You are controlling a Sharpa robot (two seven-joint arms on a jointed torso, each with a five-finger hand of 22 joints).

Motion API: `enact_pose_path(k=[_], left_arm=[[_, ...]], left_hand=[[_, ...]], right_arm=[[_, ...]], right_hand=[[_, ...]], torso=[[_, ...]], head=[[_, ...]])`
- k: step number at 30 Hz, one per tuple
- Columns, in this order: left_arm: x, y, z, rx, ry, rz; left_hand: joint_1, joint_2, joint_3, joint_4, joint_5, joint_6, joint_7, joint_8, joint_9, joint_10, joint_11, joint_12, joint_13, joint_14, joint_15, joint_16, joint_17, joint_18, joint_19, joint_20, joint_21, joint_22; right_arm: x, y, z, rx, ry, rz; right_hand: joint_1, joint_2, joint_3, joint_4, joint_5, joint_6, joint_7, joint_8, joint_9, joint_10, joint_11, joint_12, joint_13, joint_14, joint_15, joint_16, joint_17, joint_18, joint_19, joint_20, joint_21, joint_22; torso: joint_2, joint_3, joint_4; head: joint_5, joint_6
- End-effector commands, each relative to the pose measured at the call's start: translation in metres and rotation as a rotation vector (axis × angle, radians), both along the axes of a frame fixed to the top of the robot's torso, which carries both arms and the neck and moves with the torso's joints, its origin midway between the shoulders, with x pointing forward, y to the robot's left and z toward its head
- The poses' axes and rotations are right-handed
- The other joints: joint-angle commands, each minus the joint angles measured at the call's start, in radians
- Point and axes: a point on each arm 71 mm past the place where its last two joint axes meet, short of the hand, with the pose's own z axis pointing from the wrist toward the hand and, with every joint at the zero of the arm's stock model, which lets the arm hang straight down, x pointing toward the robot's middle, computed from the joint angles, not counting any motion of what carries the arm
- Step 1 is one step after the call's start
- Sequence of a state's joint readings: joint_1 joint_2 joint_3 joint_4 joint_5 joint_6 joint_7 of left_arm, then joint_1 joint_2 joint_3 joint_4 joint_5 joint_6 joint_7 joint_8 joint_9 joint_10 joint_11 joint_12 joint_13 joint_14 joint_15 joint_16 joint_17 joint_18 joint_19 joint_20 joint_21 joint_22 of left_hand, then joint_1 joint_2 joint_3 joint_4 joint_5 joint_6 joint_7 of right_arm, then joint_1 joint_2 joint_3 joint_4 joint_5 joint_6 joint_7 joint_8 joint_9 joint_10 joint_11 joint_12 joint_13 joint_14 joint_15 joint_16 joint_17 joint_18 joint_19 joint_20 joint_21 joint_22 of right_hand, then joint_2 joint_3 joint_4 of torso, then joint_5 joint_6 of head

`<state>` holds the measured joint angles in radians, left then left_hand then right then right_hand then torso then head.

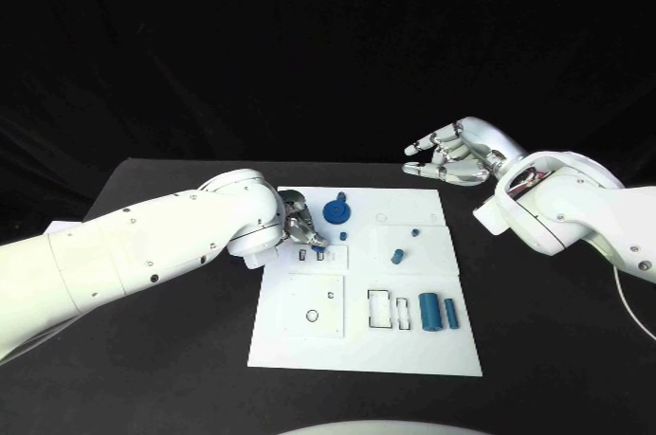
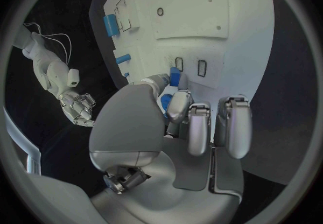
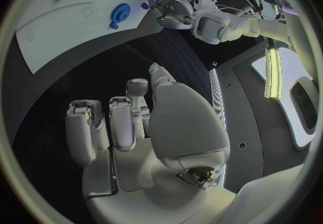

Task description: Assemble the parts on the task board

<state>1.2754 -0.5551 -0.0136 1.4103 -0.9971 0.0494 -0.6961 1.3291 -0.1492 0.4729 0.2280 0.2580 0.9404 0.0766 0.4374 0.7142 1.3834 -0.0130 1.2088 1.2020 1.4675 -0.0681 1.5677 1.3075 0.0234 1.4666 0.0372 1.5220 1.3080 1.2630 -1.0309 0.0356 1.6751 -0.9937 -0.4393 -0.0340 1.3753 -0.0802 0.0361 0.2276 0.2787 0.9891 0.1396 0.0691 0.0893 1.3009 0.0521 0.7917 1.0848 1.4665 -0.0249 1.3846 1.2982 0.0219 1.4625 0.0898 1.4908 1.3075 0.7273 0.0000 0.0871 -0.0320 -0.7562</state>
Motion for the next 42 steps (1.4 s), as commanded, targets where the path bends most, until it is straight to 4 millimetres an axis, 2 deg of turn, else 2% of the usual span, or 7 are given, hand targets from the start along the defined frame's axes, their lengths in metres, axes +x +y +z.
enact_pose_path(k=[1, 6, 17, 31, 42], left_arm=[[-0.001, 0.000, 0.001, -0.023, -0.041, 0.022], [-0.004, 0.001, -0.004, -0.006, -0.053, 0.018], [-0.009, 0.000, -0.014, 0.030, -0.053, 0.001], [-0.012, 0.002, -0.018, 0.067, -0.034, -0.022], [-0.015, 0.003, -0.019, 0.080, -0.025, -0.038]], left_hand=[[-0.014, -0.003, 0.144, -0.135, -0.001, 0.017, -0.015, 0.008, 0.005, 0.009, -0.002, 0.006, 0.003, 0.103, -0.002, 0.003, 0.263, -0.006, 0.065, 0.004, 0.006, 0.198], [-0.031, -0.007, 0.152, -0.138, -0.002, 0.023, -0.020, 0.016, 0.015, 0.016, -0.005, 0.014, 0.010, 0.103, -0.004, 0.003, 0.263, -0.007, 0.069, 0.002, 0.010, 0.204], [-0.056, -0.010, 0.161, -0.138, -0.004, 0.031, -0.029, 0.031, 0.031, 0.023, -0.012, 0.021, 0.017, 0.103, -0.009, 0.003, 0.263, -0.009, 0.072, -0.002, 0.014, 0.210], [-0.064, -0.011, 0.165, -0.139, -0.004, 0.034, -0.032, 0.038, 0.038, 0.023, -0.015, 0.019, 0.015, 0.103, -0.011, 0.003, 0.263, -0.010, 0.074, -0.004, 0.015, 0.213], [-0.073, -0.016, 0.175, -0.145, -0.003, 0.042, -0.038, 0.050, 0.050, 0.028, -0.019, 0.025, 0.021, 0.103, -0.015, 0.003, 0.263, -0.010, 0.074, -0.008, 0.015, 0.212]], right_arm=[[-0.001, 0.003, 0.000, -0.020, -0.010, 0.028], [-0.001, 0.003, -0.001, -0.022, -0.009, 0.031], [-0.002, 0.003, -0.001, -0.024, -0.008, 0.033], [-0.002, 0.002, -0.001, -0.025, -0.006, 0.035], [-0.002, 0.002, -0.001, -0.026, -0.006, 0.037]], right_hand=[[0.001, 0.005, -0.003, 0.004, 0.006, 0.006, -0.001, 0.007, 0.001, -0.005, -0.002, 0.001, -0.001, 0.044, 0.003, -0.004, -0.001, 0.017, -0.009, 0.001, -0.006, 0.117], [0.001, 0.005, -0.003, 0.004, 0.006, 0.006, -0.001, 0.007, 0.001, -0.005, -0.002, 0.001, -0.001, 0.044, 0.003, -0.004, -0.001, 0.017, -0.009, 0.001, -0.006, 0.117], [0.001, 0.005, -0.003, 0.004, 0.006, 0.006, -0.001, 0.007, 0.001, -0.005, -0.002, 0.001, -0.001, 0.044, 0.003, -0.004, -0.001, 0.017, -0.009, 0.001, -0.006, 0.117], [0.000, 0.005, -0.004, 0.006, 0.007, 0.007, -0.001, 0.007, 0.002, -0.006, -0.002, 0.000, -0.002, 0.044, 0.003, -0.004, -0.001, 0.018, -0.010, 0.001, -0.007, 0.116], [-0.001, 0.005, -0.004, 0.006, 0.007, 0.008, -0.001, 0.008, 0.002, -0.006, -0.003, 0.000, -0.002, 0.044, 0.003, -0.005, -0.002, 0.018, -0.010, 0.000, -0.007, 0.116]], torso=[[-0.001, 0.0000, -0.0019], [-0.001, -0.0002, -0.0009], [0.001, -0.0002, -0.0045], [0.000, -0.0004, -0.0031], [0.000, -0.0009, -0.0022]], head=[[0.003, -0.001], [0.004, -0.002], [0.007, -0.006], [0.007, -0.009], [0.006, -0.006]])
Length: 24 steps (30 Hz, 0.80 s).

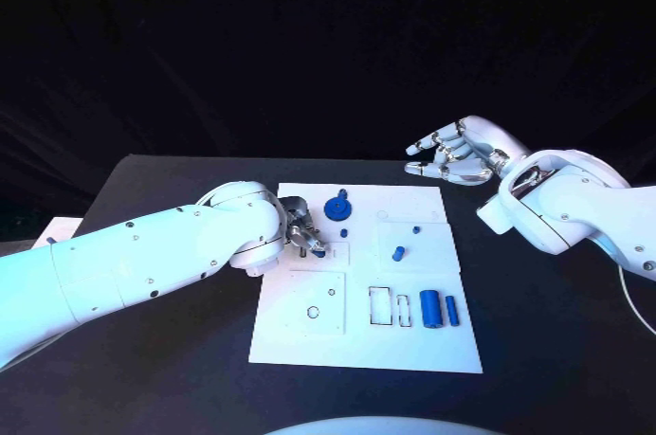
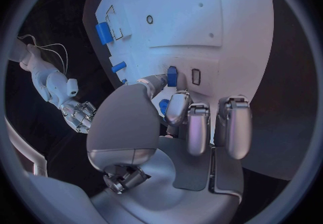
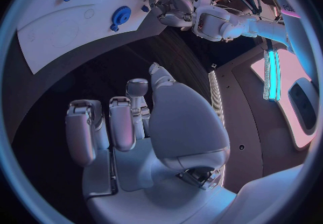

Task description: Assemble the parts on the task board

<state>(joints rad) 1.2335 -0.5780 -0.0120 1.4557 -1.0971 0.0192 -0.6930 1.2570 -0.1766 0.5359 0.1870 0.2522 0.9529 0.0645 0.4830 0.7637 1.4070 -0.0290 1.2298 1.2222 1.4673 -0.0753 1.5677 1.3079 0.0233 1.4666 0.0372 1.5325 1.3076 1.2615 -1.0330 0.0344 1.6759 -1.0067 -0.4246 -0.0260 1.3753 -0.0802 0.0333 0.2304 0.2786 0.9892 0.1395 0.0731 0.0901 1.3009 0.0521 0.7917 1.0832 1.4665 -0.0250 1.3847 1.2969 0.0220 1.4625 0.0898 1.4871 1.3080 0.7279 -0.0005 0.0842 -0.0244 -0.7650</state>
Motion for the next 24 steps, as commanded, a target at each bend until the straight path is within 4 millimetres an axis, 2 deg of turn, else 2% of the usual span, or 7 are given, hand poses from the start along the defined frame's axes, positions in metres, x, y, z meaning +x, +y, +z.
enact_pose_path(k=[1, 16, 24], left_arm=[[-0.0029, 0.0022, -0.0059, 0.045, 0.028, -0.013], [-0.0031, 0.0015, -0.0069, 0.055, 0.036, -0.020], [-0.0021, 0.0000, -0.0090, 0.070, 0.060, -0.031]], left_hand=[[-0.002, 0.011, 0.115, -0.104, 0.004, 0.030, -0.026, 0.008, 0.003, 0.004, -0.004, 0.004, 0.000, 0.103, -0.008, 0.003, 0.263, -0.009, 0.074, -0.008, 0.004, 0.213], [-0.043, 0.007, 0.134, -0.098, 0.001, 0.037, -0.035, 0.032, 0.029, 0.008, -0.010, 0.004, 0.001, 0.103, -0.014, 0.003, 0.263, -0.009, 0.073, -0.014, 0.004, 0.213], [-0.114, 0.007, 0.054, -0.057, -0.007, 0.055, -0.047, 0.040, 0.041, 0.014, -0.019, 0.012, 0.009, 0.103, -0.021, 0.003, 0.263, -0.009, 0.073, -0.020, 0.003, 0.213]], right_arm=[[-0.0007, 0.0017, -0.0003, -0.012, -0.005, 0.020], [-0.0008, 0.0015, -0.0004, -0.012, -0.005, 0.019], [-0.0014, 0.0017, 0.0001, -0.010, -0.010, 0.020]], right_hand=[[-0.001, 0.005, -0.001, 0.004, 0.007, 0.008, -0.001, 0.004, 0.001, -0.006, -0.003, 0.000, -0.001, 0.044, 0.003, -0.005, -0.001, 0.018, -0.010, 0.000, -0.004, 0.116], [0.000, 0.005, -0.001, 0.004, 0.007, 0.009, -0.002, 0.004, 0.002, -0.006, -0.003, 0.000, -0.001, 0.044, 0.003, -0.005, 0.000, 0.018, -0.010, 0.000, -0.004, 0.115], [0.000, 0.005, -0.001, 0.004, 0.008, 0.009, -0.002, 0.005, 0.002, -0.008, -0.003, -0.006, -0.005, 0.043, 0.003, -0.009, -0.005, 0.019, -0.015, 0.000, -0.008, 0.109]], torso=[[0.000, -0.0003, 0.0010], [0.000, 0.0012, 0.0001], [-0.001, 0.0022, -0.0009]], head=[[-0.002, 0.002], [0.001, 0.001], [0.004, 0.001]])
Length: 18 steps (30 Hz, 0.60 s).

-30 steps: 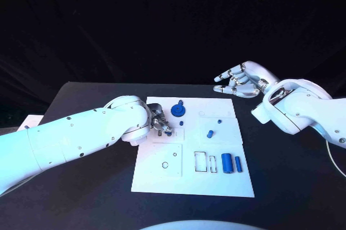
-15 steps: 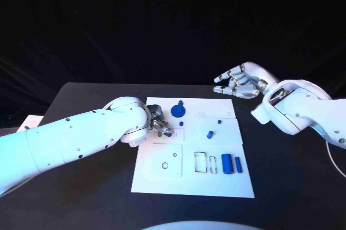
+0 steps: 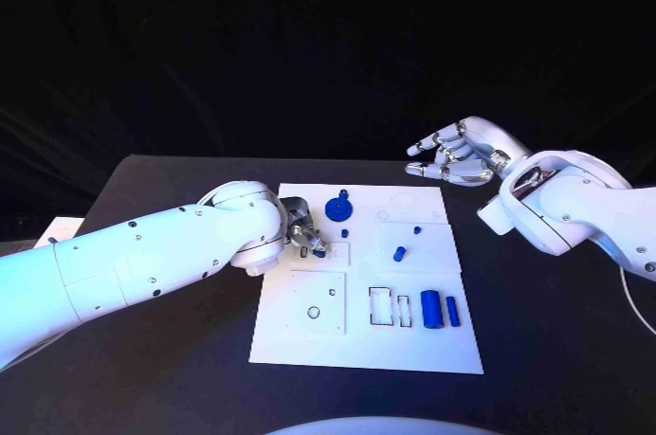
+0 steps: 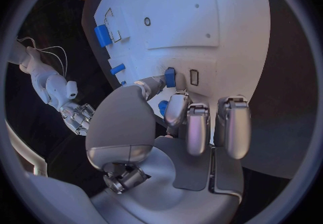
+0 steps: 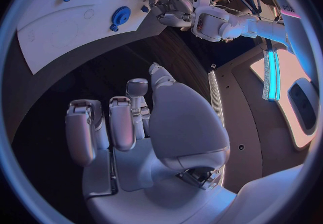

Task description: Assemble the parts on the task board

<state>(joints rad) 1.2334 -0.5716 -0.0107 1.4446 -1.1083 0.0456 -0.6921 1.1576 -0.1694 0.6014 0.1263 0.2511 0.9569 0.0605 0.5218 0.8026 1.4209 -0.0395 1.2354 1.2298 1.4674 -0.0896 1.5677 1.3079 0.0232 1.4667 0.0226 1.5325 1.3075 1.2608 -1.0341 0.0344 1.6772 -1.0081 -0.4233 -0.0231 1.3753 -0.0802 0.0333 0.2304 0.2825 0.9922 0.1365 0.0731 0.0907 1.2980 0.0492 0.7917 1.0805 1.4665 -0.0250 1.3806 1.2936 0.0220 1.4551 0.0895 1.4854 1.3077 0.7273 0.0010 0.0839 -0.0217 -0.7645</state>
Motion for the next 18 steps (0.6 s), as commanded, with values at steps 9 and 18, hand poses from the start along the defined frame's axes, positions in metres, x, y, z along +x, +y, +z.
enact_pose_path(k=[9, 18], left_arm=[[-0.0023, -0.0007, -0.0099, 0.059, 0.072, -0.019], [0.0001, -0.0021, -0.0112, 0.060, 0.072, -0.015]], left_hand=[[-0.042, 0.010, -0.055, 0.028, -0.004, 0.064, -0.047, -0.001, 0.002, 0.007, -0.012, 0.020, 0.016, 0.103, -0.010, 0.003, 0.263, -0.010, 0.075, -0.008, 0.005, 0.217], [-0.085, 0.024, -0.103, 0.069, -0.004, 0.085, -0.050, -0.012, -0.004, 0.017, -0.014, 0.032, 0.030, 0.103, -0.011, 0.003, 0.263, -0.011, 0.078, -0.009, 0.007, 0.221]], right_arm=[[-0.0017, 0.0020, 0.0008, -0.005, -0.013, 0.017], [-0.0007, 0.0001, 0.0006, -0.001, -0.012, 0.012]], right_hand=[[0.000, 0.005, -0.002, 0.004, 0.004, 0.006, 0.001, 0.005, 0.001, -0.006, 0.000, -0.007, -0.003, 0.042, 0.002, -0.006, -0.003, 0.019, -0.008, 0.001, -0.006, 0.109], [0.000, 0.005, -0.002, 0.004, 0.004, 0.006, 0.001, 0.005, 0.001, -0.006, 0.000, -0.006, -0.002, 0.042, 0.002, -0.006, -0.004, 0.020, -0.011, 0.000, -0.009, 0.105]], torso=[[0.000, 0.0013, -0.0015], [0.001, -0.0005, 0.0006]], head=[[0.002, 0.001], [-0.001, 0.000]])
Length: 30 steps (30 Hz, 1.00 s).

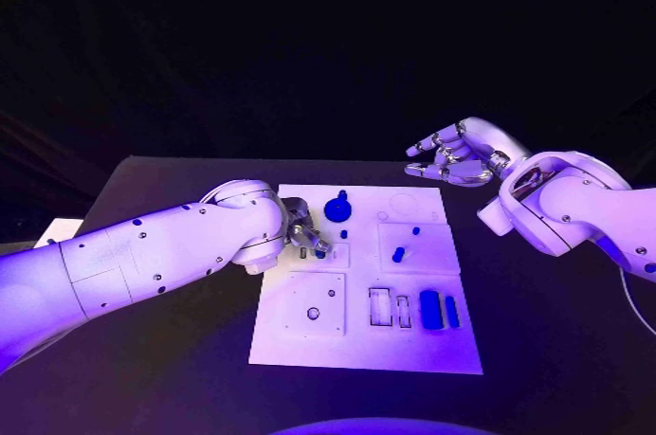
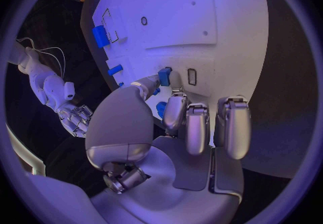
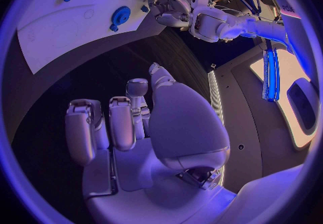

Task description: Assemble the parts on the task board

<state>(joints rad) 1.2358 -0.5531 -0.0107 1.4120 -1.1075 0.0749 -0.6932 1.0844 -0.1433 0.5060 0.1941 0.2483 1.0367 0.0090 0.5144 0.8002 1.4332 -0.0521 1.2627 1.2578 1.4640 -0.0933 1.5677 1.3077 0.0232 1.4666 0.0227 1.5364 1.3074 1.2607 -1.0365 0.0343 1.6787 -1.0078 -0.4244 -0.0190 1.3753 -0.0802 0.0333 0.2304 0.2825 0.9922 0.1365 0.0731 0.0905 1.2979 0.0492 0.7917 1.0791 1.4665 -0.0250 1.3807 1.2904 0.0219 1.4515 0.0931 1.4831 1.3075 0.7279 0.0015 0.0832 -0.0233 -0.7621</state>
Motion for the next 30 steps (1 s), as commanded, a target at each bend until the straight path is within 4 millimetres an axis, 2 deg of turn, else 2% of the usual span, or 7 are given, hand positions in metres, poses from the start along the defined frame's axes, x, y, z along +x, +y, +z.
enact_pose_path(k=[1, 15, 26, 30], left_arm=[[-0.0049, -0.0014, -0.0094, 0.041, 0.057, -0.011], [-0.0023, 0.0000, -0.0110, 0.048, 0.061, -0.007], [-0.0028, 0.0003, -0.0112, 0.051, 0.066, -0.013], [-0.0027, 0.0005, -0.0111, 0.049, 0.064, -0.011]], left_hand=[[-0.012, -0.002, -0.009, 0.002, -0.001, 0.006, 0.002, -0.005, -0.002, 0.005, -0.001, 0.004, 0.002, 0.107, -0.007, 0.003, 0.263, -0.011, 0.078, -0.009, 0.003, 0.221], [-0.032, 0.006, -0.051, 0.029, -0.002, 0.019, 0.000, -0.014, -0.005, 0.011, -0.003, 0.011, 0.011, 0.107, -0.008, 0.003, 0.263, -0.013, 0.082, -0.011, 0.008, 0.228], [-0.039, -0.006, -0.099, 0.042, -0.003, 0.028, -0.001, -0.019, -0.004, 0.013, -0.003, 0.011, 0.012, 0.107, -0.009, 0.003, 0.263, -0.014, 0.084, -0.011, 0.009, 0.230], [-0.060, -0.016, -0.157, 0.066, -0.006, 0.035, 0.000, -0.023, -0.003, 0.015, -0.003, 0.012, 0.014, 0.107, -0.008, 0.003, 0.263, -0.014, 0.085, -0.011, 0.010, 0.232]], right_arm=[[-0.0002, 0.0005, 0.0002, -0.002, -0.008, 0.011], [-0.0010, 0.0010, 0.0003, -0.001, -0.006, 0.014], [-0.0015, 0.0008, 0.0003, -0.002, -0.003, 0.015], [-0.0015, 0.0008, 0.0003, -0.002, -0.003, 0.015]], right_hand=[[0.000, 0.005, -0.002, 0.004, 0.005, 0.006, 0.001, 0.005, 0.002, -0.006, 0.000, -0.006, -0.001, 0.042, 0.002, -0.007, -0.001, 0.021, -0.007, -0.003, -0.006, 0.105], [0.000, 0.004, -0.003, 0.004, 0.005, 0.006, 0.001, 0.005, 0.002, -0.007, 0.000, -0.008, -0.002, 0.041, 0.002, -0.009, -0.005, 0.021, -0.009, -0.003, -0.008, 0.102], [0.000, 0.004, -0.003, 0.004, 0.005, 0.006, 0.001, 0.005, 0.002, -0.007, 0.000, -0.008, -0.002, 0.041, 0.002, -0.009, -0.005, 0.021, -0.009, -0.003, -0.008, 0.102], [0.000, 0.004, -0.003, 0.004, 0.005, 0.006, 0.001, 0.005, 0.002, -0.007, 0.000, -0.008, -0.002, 0.041, 0.002, -0.009, -0.005, 0.021, -0.009, -0.003, -0.008, 0.102]], torso=[[0.001, -0.0010, 0.0012], [0.000, -0.0008, 0.0004], [0.000, -0.0013, 0.0012], [-0.001, -0.0008, 0.0011]], head=[[0.000, -0.002], [-0.001, -0.004], [-0.002, -0.005], [-0.001, -0.004]])
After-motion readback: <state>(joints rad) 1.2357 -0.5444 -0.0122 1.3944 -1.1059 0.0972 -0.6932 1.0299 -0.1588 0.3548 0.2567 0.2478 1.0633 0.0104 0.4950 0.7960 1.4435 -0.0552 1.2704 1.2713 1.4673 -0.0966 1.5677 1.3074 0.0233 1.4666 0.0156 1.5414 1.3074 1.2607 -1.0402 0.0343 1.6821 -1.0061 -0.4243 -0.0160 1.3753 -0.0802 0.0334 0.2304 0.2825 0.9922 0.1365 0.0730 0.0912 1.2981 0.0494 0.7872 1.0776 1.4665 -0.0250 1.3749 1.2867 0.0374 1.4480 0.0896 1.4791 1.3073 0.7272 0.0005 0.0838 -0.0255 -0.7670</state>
